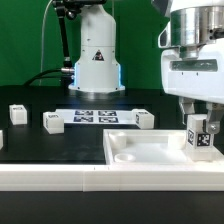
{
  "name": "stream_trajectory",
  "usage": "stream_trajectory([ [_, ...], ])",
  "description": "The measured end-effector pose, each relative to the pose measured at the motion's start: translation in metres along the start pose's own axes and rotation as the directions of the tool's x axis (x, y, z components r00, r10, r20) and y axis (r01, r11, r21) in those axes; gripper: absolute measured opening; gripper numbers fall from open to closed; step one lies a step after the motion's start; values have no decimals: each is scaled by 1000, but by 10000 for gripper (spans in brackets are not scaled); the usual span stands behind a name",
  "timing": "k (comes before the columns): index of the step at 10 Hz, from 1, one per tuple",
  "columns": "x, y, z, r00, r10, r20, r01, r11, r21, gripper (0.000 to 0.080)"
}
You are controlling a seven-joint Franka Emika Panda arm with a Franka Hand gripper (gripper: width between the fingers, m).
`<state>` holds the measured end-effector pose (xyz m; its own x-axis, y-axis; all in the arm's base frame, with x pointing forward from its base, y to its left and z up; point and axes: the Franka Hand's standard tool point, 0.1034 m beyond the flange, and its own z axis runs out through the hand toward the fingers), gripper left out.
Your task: Assemble one leg
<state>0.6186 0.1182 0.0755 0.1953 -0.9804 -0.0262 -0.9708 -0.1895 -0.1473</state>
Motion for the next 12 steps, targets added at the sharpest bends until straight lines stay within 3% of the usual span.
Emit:
stream_trajectory([
  [1,3,-1,-1,999,-47,0,47,999,0,619],
  [6,4,-1,0,879,-477,-2,477,879,-1,648],
  [9,-2,1,4,715,-699,0,699,715,-11,648],
  [12,-8,0,3,484,-875,2,875,484,-14,648],
])
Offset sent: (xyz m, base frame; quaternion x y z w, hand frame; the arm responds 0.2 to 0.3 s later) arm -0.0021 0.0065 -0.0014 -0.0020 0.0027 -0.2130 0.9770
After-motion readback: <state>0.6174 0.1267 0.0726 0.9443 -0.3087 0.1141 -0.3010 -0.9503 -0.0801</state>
